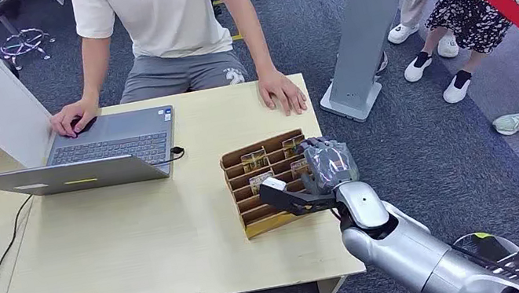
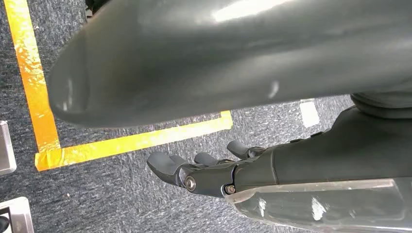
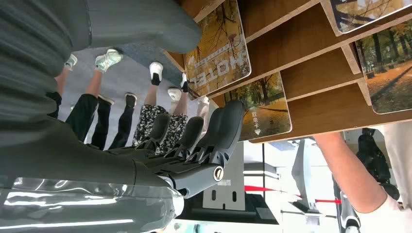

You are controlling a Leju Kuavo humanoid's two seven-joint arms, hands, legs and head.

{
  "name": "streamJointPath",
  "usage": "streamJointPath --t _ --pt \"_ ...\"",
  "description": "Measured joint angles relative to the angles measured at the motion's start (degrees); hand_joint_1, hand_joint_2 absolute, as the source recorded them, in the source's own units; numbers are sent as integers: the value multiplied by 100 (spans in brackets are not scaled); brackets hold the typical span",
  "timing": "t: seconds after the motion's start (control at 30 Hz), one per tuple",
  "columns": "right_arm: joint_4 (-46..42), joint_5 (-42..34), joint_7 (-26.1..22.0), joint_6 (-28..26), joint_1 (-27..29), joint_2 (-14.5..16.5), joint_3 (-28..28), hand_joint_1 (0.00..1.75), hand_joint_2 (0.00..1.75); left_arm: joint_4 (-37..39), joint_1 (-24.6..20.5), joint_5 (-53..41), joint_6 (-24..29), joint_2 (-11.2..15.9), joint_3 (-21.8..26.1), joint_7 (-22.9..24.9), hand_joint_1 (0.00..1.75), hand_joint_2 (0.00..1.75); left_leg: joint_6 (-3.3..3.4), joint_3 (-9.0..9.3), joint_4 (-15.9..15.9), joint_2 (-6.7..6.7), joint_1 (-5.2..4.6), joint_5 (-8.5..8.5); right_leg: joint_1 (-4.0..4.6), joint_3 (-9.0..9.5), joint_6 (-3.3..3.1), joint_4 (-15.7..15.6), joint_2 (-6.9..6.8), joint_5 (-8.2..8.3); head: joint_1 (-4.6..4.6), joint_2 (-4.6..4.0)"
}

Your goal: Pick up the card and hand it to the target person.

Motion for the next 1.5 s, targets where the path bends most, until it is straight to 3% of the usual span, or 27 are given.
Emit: streamJointPath --t 0.77,0.93,1.07,1.2,1.5 --pt "31 -26 7 19 10 -8 0 94 175 0 -1 0 1 0 0 0 0 0 0 0 0 0 0 0 0 -1 0 0 0 0 0 0" --pt "31 -26 14 33 15 -12 0 87 175 0 -1 2 2 0 -1 0 0 0 0 0 0 0 0 0 0 -1 0 0 0 0 0 0" --pt "31 -28 13 41 17 -13 0 103 175 0 0 9 2 0 -3 0 0 0 0 0 0 0 0 0 0 -1 0 0 0 0 0 1" --pt "31 -32 9 42 17 -13 0 137 175 0 0 16 2 0 -7 0 0 0 0 0 0 0 0 0 0 -1 0 0 0 0 0 -1" --pt "31 -39 -8 40 14 -13 0 144 175 0 4 20 -11 1 -12 -65 0 0 0 1 0 1 0 0 0 0 0 0 0 0 0 -1"
